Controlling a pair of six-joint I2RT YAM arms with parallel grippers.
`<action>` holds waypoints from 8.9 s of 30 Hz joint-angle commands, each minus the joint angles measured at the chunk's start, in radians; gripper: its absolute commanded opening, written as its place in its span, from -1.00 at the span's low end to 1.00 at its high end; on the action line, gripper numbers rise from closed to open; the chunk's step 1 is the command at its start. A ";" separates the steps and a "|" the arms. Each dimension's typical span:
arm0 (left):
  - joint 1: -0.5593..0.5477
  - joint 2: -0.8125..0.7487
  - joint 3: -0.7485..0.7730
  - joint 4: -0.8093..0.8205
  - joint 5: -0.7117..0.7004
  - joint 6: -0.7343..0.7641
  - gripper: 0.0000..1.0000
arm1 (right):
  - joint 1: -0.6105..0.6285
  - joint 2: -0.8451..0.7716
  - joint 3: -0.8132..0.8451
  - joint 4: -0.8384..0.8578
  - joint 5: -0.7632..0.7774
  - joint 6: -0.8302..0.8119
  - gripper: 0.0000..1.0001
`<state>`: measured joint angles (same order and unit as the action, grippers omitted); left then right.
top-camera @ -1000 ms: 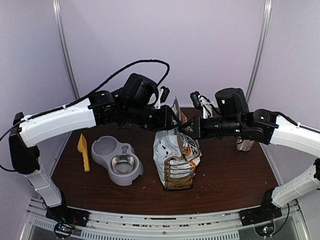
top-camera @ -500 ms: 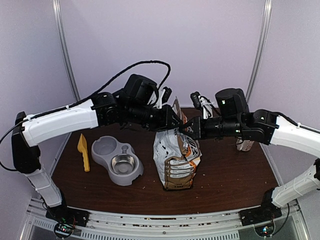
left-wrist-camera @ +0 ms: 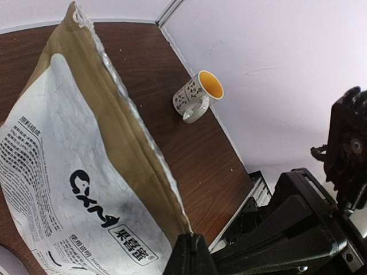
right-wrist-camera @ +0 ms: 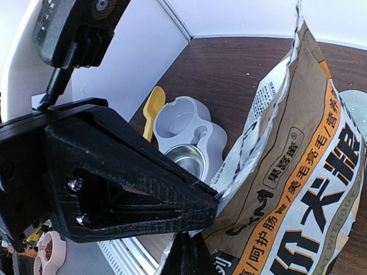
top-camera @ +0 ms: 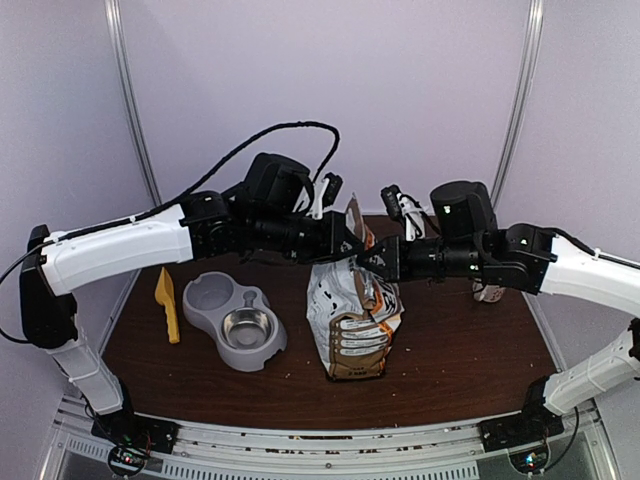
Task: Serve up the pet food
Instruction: Open the seal of the pet food bag.
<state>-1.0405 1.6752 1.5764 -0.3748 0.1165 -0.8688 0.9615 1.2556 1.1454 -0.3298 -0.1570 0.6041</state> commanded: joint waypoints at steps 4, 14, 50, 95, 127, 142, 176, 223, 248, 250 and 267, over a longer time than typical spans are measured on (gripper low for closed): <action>-0.003 -0.041 0.006 -0.033 -0.046 0.053 -1.00 | 0.043 0.005 0.064 -0.164 0.278 -0.002 -1.00; -0.003 -0.067 -0.010 -0.077 -0.103 0.054 -1.00 | 0.056 0.026 0.078 -0.231 0.368 0.070 -1.00; -0.043 -0.133 -0.087 -0.011 -0.012 0.150 0.50 | 0.055 0.030 0.067 -0.143 0.261 0.118 -1.00; -0.073 -0.059 -0.147 -0.020 0.062 0.003 -0.43 | 0.054 0.030 0.105 -0.117 0.253 0.120 -1.00; -0.072 -0.098 -0.148 -0.035 -0.064 0.005 -1.00 | 0.055 -0.026 0.028 -0.100 0.245 0.097 -1.00; -0.044 -0.130 -0.111 -0.029 -0.092 0.045 -0.74 | 0.052 -0.045 0.024 -0.150 0.292 0.085 -1.00; -0.039 -0.010 0.048 -0.016 0.029 0.117 -0.12 | -0.006 -0.192 -0.129 0.066 0.037 0.250 -0.30; -0.041 -0.002 0.020 -0.014 0.045 0.106 -1.00 | -0.007 -0.060 -0.047 -0.074 0.040 0.147 -1.00; -0.047 -0.096 -0.073 0.132 0.014 0.138 -1.00 | 0.020 0.091 0.021 -0.256 0.242 0.132 -1.00; -0.047 -0.098 -0.074 0.133 0.013 0.139 -1.00 | 0.019 0.095 0.022 -0.260 0.250 0.137 -1.00; -0.044 -0.113 -0.045 0.011 -0.077 0.138 -0.76 | 0.004 0.012 -0.042 -0.112 0.136 0.159 -1.00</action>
<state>-1.0817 1.5856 1.4960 -0.3164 0.0959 -0.7448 0.9958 1.3132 1.1732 -0.4713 -0.0097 0.7635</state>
